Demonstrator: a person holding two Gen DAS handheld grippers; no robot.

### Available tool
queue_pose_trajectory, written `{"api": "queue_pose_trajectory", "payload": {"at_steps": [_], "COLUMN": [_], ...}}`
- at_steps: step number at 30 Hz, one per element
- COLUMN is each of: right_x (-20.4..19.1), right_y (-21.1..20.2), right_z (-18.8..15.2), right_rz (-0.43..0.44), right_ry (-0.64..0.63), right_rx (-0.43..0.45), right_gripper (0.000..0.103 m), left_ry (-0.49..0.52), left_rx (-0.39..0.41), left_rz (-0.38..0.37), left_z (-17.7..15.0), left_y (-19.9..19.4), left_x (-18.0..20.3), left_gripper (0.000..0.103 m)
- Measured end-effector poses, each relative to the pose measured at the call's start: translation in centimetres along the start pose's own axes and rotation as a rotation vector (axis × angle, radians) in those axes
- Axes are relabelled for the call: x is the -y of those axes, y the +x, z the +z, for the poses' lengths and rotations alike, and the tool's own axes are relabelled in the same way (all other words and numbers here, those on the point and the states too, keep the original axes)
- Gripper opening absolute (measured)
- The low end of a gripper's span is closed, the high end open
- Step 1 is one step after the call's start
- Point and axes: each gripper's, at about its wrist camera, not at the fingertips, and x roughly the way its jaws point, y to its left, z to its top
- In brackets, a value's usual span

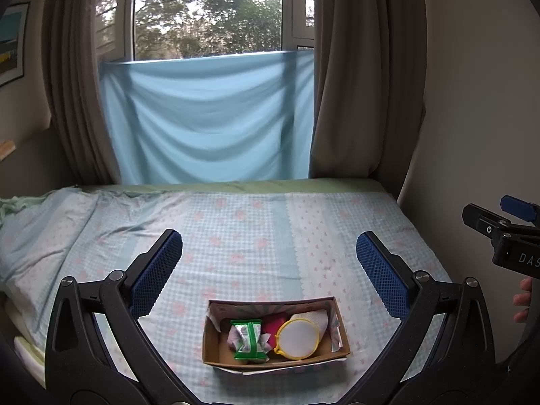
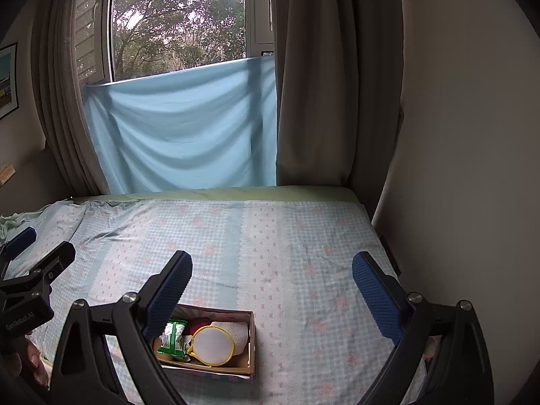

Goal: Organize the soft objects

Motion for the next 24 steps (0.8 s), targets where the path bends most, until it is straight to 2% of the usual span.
{"api": "queue_pose_trajectory", "payload": {"at_steps": [19, 24], "right_x": [-0.12, -0.19], "right_y": [0.00, 0.10], "right_z": [-0.06, -0.07], "right_rz": [-0.002, -0.001], "right_ry": [0.003, 0.003], "right_rx": [0.003, 0.005], "right_gripper": [0.095, 0.095], "left_ry": [0.010, -0.005], "left_rx": [0.004, 0.025], "left_rz": [0.003, 0.006], "left_z": [-0.15, -0.19], "left_y": [0.02, -0.13], "left_x": [0.16, -0.14], "left_gripper": [0.103, 0.103]}}
